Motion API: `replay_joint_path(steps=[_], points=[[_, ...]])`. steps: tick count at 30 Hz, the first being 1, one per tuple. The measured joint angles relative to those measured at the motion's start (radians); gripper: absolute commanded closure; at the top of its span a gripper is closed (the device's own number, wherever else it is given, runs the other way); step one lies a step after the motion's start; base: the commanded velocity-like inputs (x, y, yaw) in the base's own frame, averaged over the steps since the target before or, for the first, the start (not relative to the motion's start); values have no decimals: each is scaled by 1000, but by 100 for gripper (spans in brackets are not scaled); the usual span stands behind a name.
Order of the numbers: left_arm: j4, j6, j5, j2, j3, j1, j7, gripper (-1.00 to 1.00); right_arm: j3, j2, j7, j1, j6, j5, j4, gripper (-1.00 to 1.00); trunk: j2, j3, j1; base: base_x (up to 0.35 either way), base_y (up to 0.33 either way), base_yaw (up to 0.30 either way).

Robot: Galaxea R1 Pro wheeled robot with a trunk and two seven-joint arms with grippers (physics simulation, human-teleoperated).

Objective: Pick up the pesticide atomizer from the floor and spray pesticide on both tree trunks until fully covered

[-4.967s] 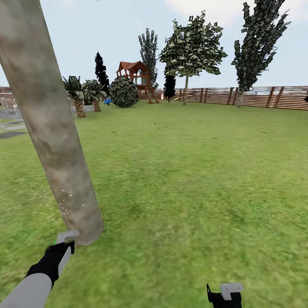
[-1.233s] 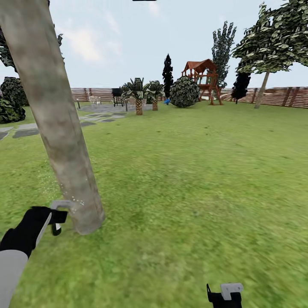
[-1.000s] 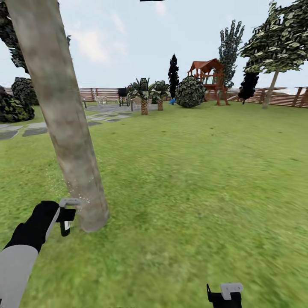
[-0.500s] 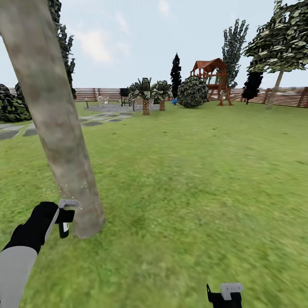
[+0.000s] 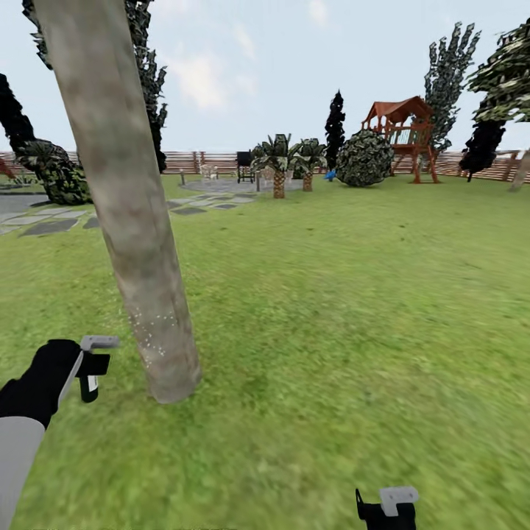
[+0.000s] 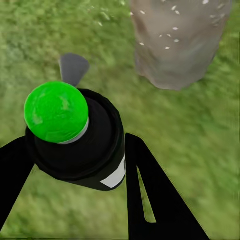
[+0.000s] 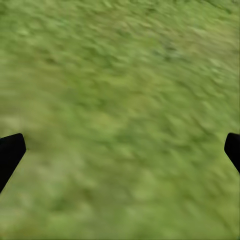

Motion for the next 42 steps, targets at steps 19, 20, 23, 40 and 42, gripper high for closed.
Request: replay_joint_path(steps=[19,20,23,40,42], points=[[16,-10,0,1,-2,16,3,100,1,0,0,0,0,0,1,-100,0,0,0,0,-240,65],[16,-10,0,-1,-2,16,5,100,1,0,0,0,0,0,1,-100,0,0,0,0,-274,272],[17,-10,0,-12,-3,16,6,100,1,0,0,0,0,0,1,-100,0,0,0,29,-274,191],[96,-19,-5,-27,-2,16,8,100,0,0,0,0,-1,0,1,-100,0,0,0,129,-274,5],[103,-28,-5,-27,-2,16,8,100,0,0,0,0,-1,0,1,-100,0,0,0,138,-273,78]])
